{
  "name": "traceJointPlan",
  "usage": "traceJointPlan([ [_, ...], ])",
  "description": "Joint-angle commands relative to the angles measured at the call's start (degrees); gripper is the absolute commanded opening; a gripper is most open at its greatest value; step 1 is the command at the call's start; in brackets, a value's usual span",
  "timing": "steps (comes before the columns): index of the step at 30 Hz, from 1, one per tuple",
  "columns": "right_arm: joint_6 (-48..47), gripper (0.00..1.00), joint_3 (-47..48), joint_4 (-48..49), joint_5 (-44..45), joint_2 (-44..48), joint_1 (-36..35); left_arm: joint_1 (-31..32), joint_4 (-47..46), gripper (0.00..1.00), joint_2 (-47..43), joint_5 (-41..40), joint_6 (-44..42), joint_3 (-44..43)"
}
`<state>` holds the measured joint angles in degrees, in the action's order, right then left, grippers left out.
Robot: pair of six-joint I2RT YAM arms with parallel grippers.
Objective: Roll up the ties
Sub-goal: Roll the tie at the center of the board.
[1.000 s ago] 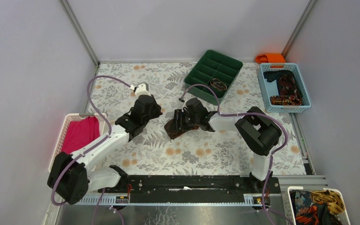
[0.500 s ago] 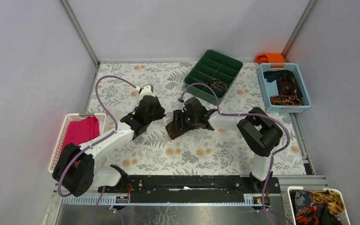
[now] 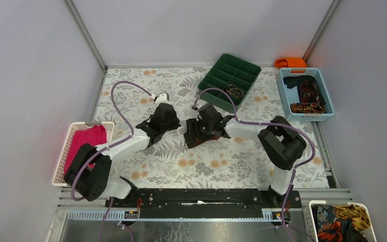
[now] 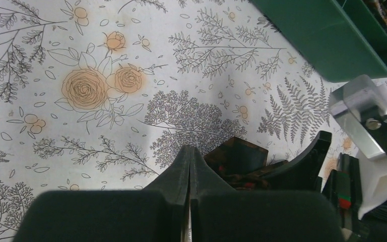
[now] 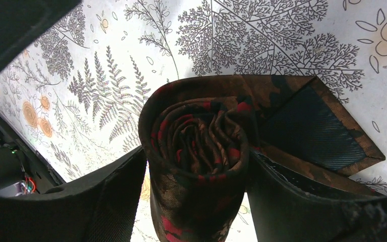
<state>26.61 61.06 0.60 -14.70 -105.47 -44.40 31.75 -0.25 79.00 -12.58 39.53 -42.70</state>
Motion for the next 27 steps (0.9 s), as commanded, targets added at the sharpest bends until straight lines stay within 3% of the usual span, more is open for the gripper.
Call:
traceJointPlan([
  [1,-1.58,0.76,-0.39,-4.52,-1.63,0.73,1.24,-0.37,-3.81,0.00,2.14,0.78,-0.31,0.38],
  [10,-2.85,0.81,-2.56,-4.49,-6.60,3.28,6.68,-0.36,-4.94,0.00,5.01,3.16,-0.11,-0.56],
  [18,-4.83,0.83,-2.05,-5.85,-8.27,4.35,7.09,-0.37,-9.40,0.00,9.25,7.41,0.45,-0.69],
  [27,-7.79,0.84,0.33,-11.37,-1.82,6.04,7.18,0.47,-12.36,0.00,11.90,11.40,2.11,-1.11],
])
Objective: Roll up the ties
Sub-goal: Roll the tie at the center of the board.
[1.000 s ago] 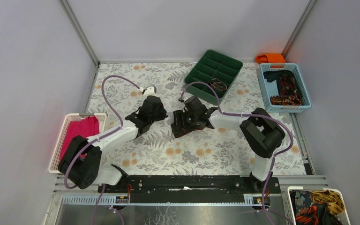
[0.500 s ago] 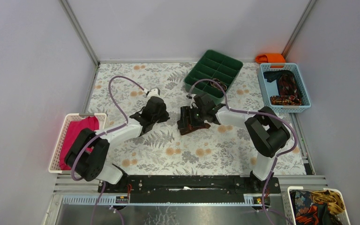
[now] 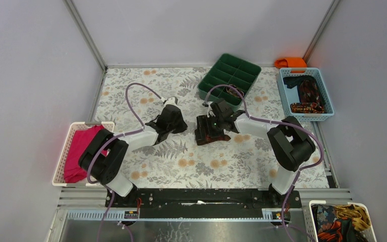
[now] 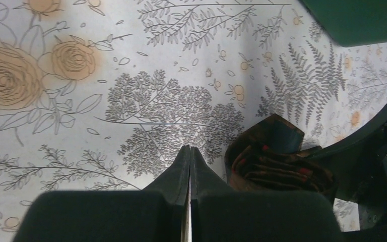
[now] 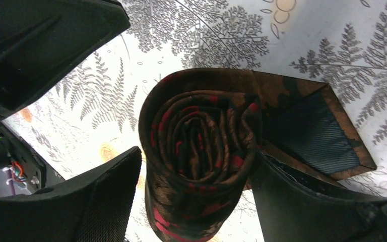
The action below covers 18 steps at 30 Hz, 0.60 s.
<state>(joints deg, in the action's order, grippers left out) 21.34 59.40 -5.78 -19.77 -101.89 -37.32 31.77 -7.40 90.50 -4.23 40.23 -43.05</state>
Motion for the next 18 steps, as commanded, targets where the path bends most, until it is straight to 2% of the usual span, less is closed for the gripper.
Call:
traceJointPlan([
  [1,-2.80,0.84,2.25,-5.51,3.81,2.52,0.14,0.75,-5.55,0.00,0.36,3.36,1.76,-0.66],
  [6,-3.45,0.92,2.64,-6.43,5.10,2.85,0.14,2.10,-6.02,0.00,0.67,3.93,2.22,-1.21],
  [14,-3.22,0.93,0.64,-7.01,11.33,7.37,0.10,3.67,-7.41,0.00,2.60,5.95,3.19,-2.03],
  [18,-3.64,0.93,0.55,-8.25,11.59,10.06,0.14,4.30,-6.78,0.00,2.41,5.90,3.27,-2.63],
])
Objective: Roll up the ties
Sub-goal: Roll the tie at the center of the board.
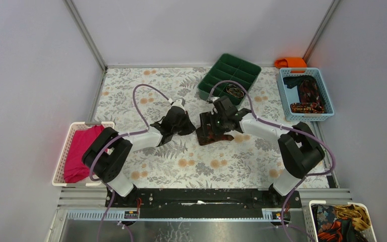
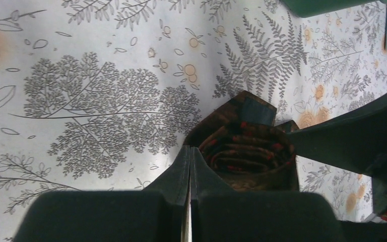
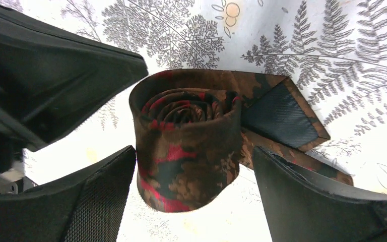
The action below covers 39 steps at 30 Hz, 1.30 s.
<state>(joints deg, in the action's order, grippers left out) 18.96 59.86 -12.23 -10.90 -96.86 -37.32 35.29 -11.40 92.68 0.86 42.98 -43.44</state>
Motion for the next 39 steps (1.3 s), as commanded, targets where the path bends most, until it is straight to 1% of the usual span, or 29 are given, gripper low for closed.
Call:
traceJointPlan([
  [1,-1.17,0.94,-0.06,-1.75,2.57,5.81,0.14,1.00,-2.76,0.00,0.22,0.85,0.52,-2.38],
  [7,-0.94,0.91,-0.73,-2.17,0.99,7.52,0.12,1.92,-2.58,0.00,0.56,1.26,0.61,-3.45],
  [11,-0.38,0.85,-1.35,-2.19,0.30,6.76,0.14,2.21,-2.66,0.00,0.68,2.00,1.04,-3.79],
  [12,-0.33,0.83,-1.40,-2.26,0.21,6.58,0.10,2.37,-2.66,0.00,0.66,1.88,1.05,-3.96],
  [13,-0.25,0.76,-1.41,-2.52,0.18,6.27,0.14,2.62,-2.66,0.00,0.73,1.85,1.05,-4.10],
  [16,-0.24,0.65,-1.34,-2.53,0.29,5.45,0.14,2.99,-2.83,0.00,1.12,2.26,1.05,-4.48],
  [20,-0.17,0.58,-1.24,-3.04,3.53,4.84,0.14,3.78,-3.15,0.00,1.41,2.55,1.06,-5.17],
  [23,-0.24,0.56,-1.14,-3.51,5.69,4.57,0.33,4.17,-2.93,0.00,1.62,2.49,0.83,-5.74],
  [25,-0.48,0.54,-0.88,-3.79,5.80,4.34,0.88,4.22,-2.62,0.00,1.71,2.48,0.59,-6.07],
  [29,-0.51,0.54,-1.41,-3.80,5.16,4.52,3.16,4.18,-1.91,0.00,1.72,2.01,-0.36,-6.59],
  [35,-1.00,0.60,-1.99,-4.29,3.97,4.09,5.48,4.19,-1.21,0.00,2.94,2.06,-1.19,-8.15],
  [39,-1.07,0.61,-2.86,-4.13,4.06,3.49,6.25,4.20,-1.18,0.00,3.72,2.26,-1.40,-8.67],
])
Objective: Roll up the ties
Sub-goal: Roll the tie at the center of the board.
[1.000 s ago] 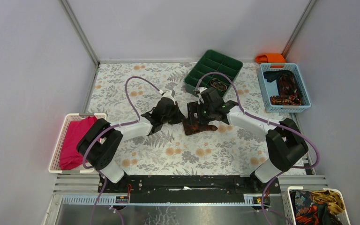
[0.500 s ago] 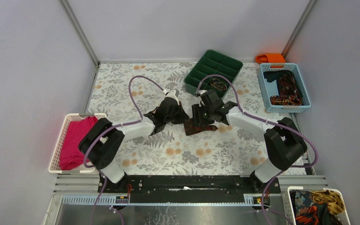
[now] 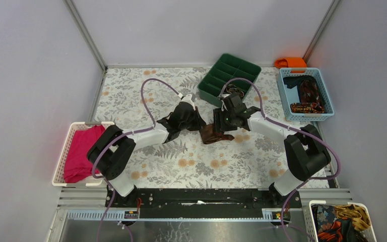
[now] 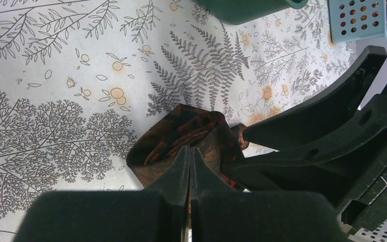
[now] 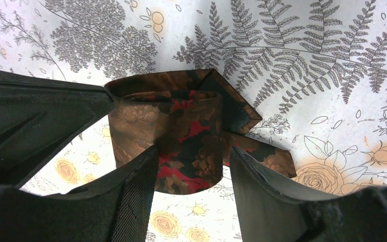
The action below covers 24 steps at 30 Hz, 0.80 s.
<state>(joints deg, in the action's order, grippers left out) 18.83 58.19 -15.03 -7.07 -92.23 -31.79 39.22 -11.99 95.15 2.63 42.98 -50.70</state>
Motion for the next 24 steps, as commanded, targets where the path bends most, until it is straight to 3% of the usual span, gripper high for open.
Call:
traceJointPlan([
  [1,-0.91,0.61,-1.46,-1.15,0.26,-1.25,0.84,0.25,-0.58,0.00,1.31,0.45,-1.41,-1.40],
  [24,-1.03,0.61,-3.09,-3.50,6.79,-2.94,4.15,0.16,2.59,0.00,4.19,-2.02,-3.55,-4.54],
])
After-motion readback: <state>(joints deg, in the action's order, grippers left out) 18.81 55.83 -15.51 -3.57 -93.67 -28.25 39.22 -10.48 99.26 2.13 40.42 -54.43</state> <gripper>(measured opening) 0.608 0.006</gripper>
